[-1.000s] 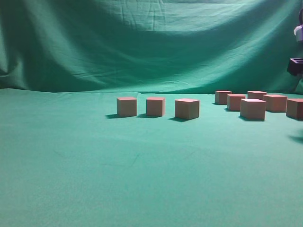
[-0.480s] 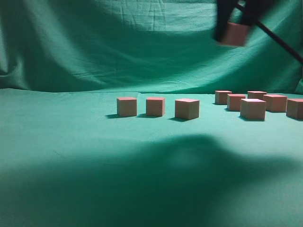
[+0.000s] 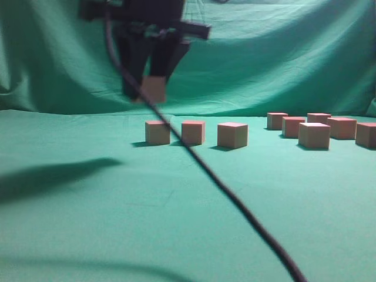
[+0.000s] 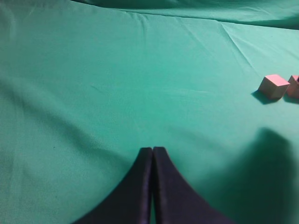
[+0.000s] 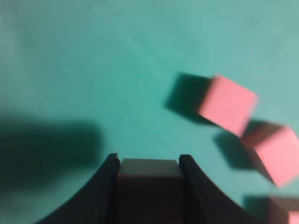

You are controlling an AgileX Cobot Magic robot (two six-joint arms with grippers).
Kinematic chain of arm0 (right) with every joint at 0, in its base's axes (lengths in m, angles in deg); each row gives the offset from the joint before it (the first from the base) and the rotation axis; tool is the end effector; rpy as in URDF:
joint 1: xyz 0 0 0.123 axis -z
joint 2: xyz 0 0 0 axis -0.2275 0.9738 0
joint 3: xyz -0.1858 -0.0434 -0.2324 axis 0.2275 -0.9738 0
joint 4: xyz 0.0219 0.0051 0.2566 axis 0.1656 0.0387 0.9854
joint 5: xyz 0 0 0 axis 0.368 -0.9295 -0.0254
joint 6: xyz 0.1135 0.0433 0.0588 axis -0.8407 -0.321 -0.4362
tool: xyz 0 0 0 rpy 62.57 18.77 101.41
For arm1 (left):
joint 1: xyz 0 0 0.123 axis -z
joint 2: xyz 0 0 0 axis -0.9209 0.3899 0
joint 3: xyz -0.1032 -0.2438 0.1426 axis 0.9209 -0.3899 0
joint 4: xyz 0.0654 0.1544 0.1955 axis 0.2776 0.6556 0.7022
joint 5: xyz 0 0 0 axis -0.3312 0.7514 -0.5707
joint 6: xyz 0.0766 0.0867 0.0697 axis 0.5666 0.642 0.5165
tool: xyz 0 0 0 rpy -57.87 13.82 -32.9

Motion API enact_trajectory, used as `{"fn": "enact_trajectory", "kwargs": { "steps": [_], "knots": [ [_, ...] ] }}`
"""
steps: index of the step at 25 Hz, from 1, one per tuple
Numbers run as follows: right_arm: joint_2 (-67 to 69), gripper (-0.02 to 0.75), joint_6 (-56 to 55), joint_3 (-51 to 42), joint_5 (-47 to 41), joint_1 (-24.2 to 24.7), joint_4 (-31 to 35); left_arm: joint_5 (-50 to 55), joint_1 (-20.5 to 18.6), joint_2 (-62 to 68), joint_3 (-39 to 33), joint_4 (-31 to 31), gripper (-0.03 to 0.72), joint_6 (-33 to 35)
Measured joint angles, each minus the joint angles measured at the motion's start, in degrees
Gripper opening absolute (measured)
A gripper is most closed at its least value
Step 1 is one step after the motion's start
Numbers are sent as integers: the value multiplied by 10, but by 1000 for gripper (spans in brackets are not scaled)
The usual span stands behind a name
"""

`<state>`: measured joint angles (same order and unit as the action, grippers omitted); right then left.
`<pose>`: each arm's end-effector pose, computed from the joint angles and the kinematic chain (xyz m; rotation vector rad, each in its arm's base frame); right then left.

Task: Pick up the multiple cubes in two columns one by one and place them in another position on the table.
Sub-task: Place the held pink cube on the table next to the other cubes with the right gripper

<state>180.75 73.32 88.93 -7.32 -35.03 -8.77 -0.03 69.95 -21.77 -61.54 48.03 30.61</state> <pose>0.3258 0.3635 0.1929 -1.3042 2.5522 0.1467 0.0853 -0.0086 0.1655 -0.0333 1.8320 -0.1416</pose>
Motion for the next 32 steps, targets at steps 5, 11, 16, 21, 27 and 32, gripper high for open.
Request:
{"fn": "enact_trajectory", "kwargs": {
  "steps": [5,11,16,21,27,32],
  "knots": [
    [67,263,117,65,-25,-12,0,0,0,0,0,0,0,0],
    [85,263,225,74,-27,-12,-5,0,0,0,0,0,0,0],
    [85,263,286,75,-7,-12,-5,0,0,0,0,0,0,0],
    [92,263,315,75,1,-12,-3,0,0,0,0,0,0,0],
    [105,263,340,77,4,-10,-2,0,0,0,0,0,0,0],
    [105,263,377,77,6,-10,-2,0,0,0,0,0,0,0]
  ]
}}
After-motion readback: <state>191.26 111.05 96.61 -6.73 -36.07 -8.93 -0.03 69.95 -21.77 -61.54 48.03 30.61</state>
